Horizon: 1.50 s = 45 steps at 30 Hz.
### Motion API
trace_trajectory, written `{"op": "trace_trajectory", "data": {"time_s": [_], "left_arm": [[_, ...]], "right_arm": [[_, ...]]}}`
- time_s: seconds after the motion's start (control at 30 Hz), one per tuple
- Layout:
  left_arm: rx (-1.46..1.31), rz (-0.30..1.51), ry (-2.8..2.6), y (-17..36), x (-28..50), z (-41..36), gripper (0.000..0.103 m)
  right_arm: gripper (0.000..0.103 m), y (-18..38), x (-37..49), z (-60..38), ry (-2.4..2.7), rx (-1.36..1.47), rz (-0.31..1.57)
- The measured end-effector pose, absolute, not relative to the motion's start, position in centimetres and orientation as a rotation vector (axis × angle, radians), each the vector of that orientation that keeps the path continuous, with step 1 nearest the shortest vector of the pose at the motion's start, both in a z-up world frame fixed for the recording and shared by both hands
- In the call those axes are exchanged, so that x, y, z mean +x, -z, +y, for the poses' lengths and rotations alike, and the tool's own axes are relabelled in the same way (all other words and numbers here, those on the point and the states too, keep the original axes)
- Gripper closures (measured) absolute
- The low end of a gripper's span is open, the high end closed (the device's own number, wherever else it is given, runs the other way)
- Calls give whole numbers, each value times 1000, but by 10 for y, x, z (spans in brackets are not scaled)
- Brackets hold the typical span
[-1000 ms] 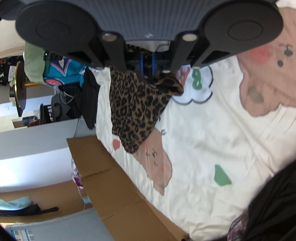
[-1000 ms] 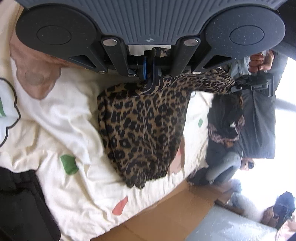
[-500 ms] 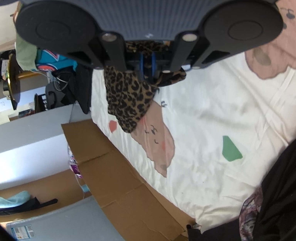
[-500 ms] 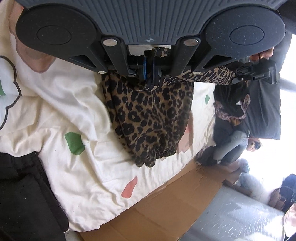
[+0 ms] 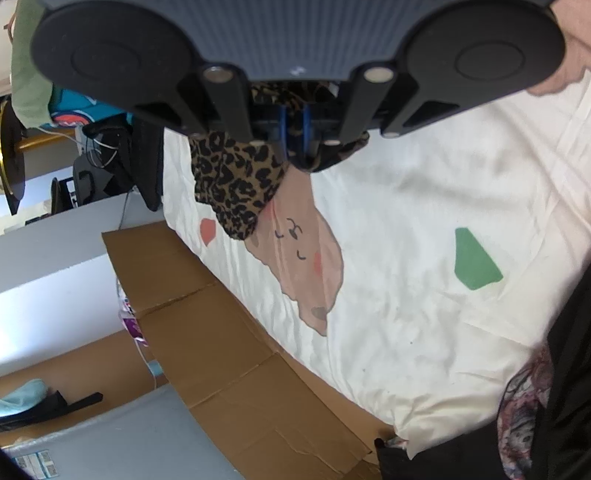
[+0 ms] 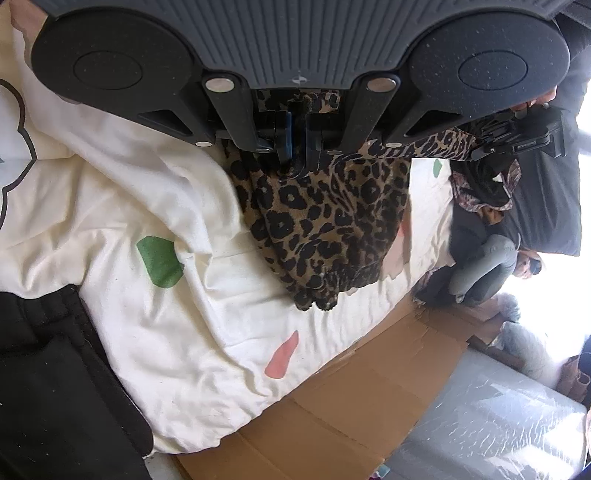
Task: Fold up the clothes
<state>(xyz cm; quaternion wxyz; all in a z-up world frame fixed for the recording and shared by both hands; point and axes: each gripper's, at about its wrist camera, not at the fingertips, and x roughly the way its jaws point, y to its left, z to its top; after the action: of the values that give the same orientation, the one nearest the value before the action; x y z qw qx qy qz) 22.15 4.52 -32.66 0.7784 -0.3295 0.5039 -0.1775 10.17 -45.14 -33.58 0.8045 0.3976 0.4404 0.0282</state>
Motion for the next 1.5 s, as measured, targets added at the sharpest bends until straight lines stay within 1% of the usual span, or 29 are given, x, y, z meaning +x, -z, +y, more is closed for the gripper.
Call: {"op": "trace_trajectory", "data": {"time_s": [0.23,0.63,0.7,0.73,0.77,0.8,0.83,0.87,0.9,0.93,1.13,1.17,1.2,1.37,1.5], "left_arm": [[-696,1089,372,341,233,37,94],[-691,1144,302,389,250,30,94],[-703,1129,327,386,250,31,92],[-706,1118,341,384,250,31,85],[-711,1113,354,382,248,32,81],[-719,1114,370,380,247,32,73],[-725,1114,385,379,246,32,65],[-721,1115,396,379,245,31,63],[-719,1117,405,378,244,30,61],[-724,1121,408,379,244,30,58],[-744,1147,428,387,246,21,58],[-741,1148,434,387,246,19,58],[-739,1150,440,387,247,16,58],[-722,1132,454,382,257,9,58],[-710,1113,456,377,268,8,58]], "right_arm": [[98,342,105,-455,-16,836,935],[97,378,119,-452,57,833,990],[95,376,119,-453,47,841,997],[94,376,120,-454,40,843,1000],[92,374,119,-454,29,843,1003],[84,373,118,-455,21,847,1001],[80,371,117,-456,10,855,997],[71,370,115,-456,1,862,992],[64,369,114,-456,-8,867,988],[64,368,112,-456,-17,871,986],[64,373,111,-447,-90,922,999],[61,373,113,-445,-101,923,996],[56,373,114,-443,-109,926,992],[54,371,123,-448,-102,958,948],[54,368,130,-454,-74,938,930]]}}
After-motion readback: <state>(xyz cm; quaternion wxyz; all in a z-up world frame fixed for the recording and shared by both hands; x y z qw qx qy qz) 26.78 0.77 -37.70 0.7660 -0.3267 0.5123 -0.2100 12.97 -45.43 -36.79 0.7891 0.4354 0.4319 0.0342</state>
